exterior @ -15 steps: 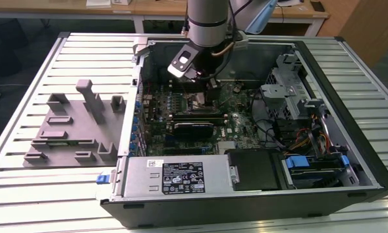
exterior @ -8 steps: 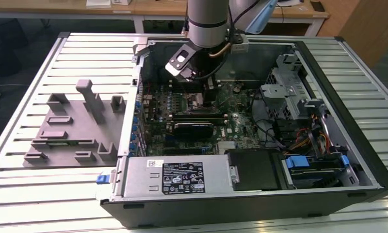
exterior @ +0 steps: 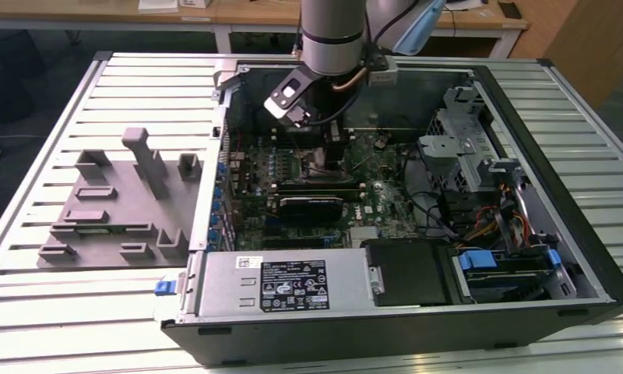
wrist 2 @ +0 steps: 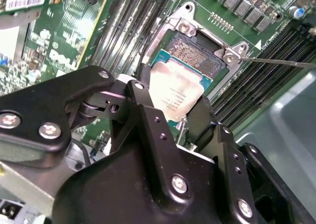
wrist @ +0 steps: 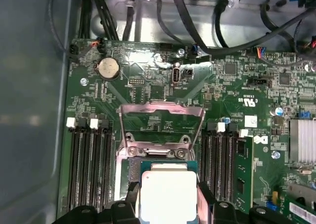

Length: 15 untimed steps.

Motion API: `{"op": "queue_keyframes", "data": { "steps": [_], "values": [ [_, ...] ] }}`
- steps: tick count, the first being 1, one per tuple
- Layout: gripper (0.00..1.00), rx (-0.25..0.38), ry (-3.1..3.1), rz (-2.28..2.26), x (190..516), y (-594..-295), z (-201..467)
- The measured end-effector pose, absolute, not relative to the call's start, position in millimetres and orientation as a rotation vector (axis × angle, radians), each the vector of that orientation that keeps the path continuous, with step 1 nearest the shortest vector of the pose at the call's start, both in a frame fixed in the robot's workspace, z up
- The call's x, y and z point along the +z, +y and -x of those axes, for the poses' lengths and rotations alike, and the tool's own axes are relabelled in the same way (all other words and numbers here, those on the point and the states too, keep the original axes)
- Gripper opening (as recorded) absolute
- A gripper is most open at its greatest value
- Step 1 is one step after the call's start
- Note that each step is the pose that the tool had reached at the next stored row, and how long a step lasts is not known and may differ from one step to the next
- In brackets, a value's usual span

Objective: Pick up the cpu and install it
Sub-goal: 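Place the cpu into insertion slot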

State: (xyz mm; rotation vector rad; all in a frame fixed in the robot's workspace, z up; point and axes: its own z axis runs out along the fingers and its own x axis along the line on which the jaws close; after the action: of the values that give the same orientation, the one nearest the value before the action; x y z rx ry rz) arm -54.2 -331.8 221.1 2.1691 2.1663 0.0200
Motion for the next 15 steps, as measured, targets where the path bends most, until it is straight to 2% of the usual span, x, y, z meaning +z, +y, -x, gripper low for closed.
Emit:
{"op": "queue_keyframes", "data": {
  "steps": [15],
  "values": [
    [0.54,0.018,2.124,-2.21,209,-330,55]
  ]
}}
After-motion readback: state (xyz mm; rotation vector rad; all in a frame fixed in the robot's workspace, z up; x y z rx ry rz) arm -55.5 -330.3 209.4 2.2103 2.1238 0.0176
